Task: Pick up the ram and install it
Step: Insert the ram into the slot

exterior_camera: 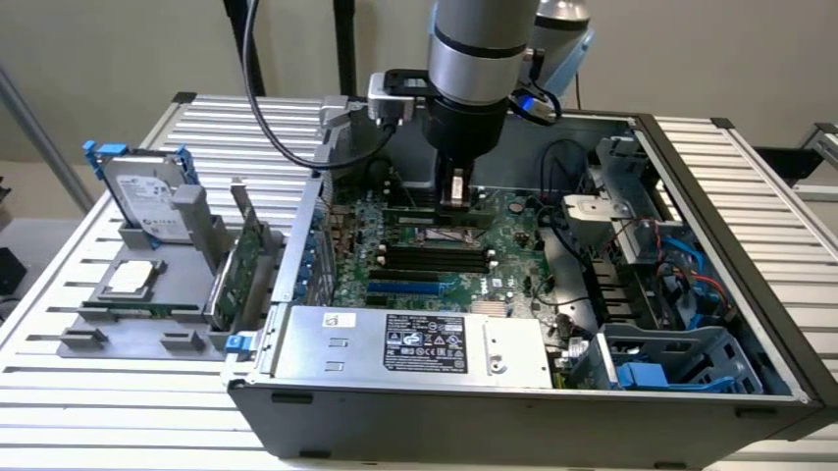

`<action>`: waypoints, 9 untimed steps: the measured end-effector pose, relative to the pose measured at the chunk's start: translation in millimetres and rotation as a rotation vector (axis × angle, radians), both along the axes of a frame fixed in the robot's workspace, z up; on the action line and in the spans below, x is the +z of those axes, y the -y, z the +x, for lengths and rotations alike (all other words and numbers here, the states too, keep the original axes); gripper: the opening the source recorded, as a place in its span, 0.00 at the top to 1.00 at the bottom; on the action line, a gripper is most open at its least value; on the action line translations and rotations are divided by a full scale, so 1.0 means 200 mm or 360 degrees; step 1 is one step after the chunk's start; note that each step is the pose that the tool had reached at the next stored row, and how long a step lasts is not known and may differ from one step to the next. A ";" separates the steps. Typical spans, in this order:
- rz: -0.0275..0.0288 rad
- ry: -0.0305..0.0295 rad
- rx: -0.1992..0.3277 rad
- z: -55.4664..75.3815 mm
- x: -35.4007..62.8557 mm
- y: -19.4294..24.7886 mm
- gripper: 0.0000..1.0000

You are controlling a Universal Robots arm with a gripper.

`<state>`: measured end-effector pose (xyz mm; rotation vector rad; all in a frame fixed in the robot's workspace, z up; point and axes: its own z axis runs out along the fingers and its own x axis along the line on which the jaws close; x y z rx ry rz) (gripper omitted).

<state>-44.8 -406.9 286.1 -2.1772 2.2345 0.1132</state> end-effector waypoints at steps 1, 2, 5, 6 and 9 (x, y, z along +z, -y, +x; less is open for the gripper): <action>0.00000 0.00000 -0.0001 0.00 -0.009 0.000 1.00; 0.00003 0.00002 -0.0001 0.00 -0.018 0.000 1.00; 0.00001 0.00000 -0.0003 0.00 -0.046 0.000 1.00; 0.00001 0.00000 -0.0003 0.00 -0.054 0.000 1.00; -0.00017 0.00001 -0.0005 0.00 -0.082 0.000 1.00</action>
